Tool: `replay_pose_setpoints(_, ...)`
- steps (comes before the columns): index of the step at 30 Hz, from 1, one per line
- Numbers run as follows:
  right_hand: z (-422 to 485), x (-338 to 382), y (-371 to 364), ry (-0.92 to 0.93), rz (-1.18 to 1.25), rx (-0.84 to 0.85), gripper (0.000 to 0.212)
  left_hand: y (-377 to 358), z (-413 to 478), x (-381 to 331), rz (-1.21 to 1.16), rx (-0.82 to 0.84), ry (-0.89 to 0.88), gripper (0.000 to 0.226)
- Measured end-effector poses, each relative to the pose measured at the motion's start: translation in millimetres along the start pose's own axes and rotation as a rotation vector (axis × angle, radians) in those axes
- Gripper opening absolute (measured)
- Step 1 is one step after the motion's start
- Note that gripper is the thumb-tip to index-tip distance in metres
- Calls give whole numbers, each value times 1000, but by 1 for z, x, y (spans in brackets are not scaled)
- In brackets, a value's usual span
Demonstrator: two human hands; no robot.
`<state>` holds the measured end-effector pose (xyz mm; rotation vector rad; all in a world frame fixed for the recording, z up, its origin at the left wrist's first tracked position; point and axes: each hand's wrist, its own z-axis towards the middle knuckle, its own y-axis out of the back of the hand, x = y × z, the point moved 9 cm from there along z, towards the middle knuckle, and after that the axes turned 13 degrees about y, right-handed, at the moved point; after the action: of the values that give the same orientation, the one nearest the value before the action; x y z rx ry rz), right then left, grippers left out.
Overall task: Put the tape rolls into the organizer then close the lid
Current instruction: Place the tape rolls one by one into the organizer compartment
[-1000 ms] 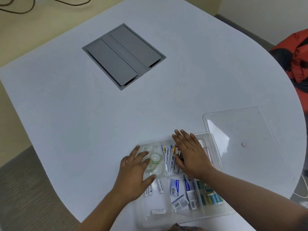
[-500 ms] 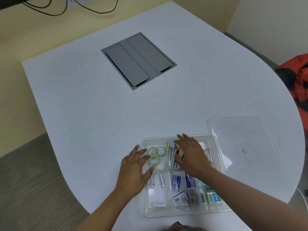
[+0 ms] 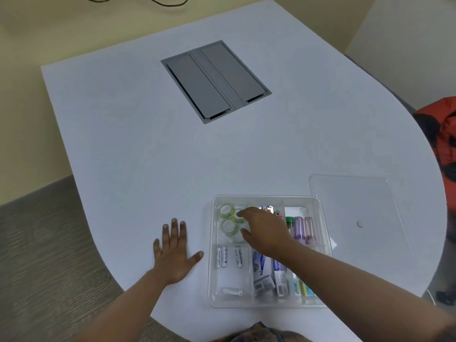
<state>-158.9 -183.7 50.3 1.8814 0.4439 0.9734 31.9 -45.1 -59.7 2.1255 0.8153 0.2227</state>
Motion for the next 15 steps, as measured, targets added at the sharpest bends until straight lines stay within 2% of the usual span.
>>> replay_pose_setpoints(4,10,0,-14,-29,-64,129,50,-7,6,2,45,84,17,101)
replay_pose_setpoints(7,14,7,-24,21,-186,202,51,-8,6,1,40,107,12,100)
replay_pose_setpoints(15,22,12,-18,22,-280,172,53,-8,2,0,35,123,-4,99)
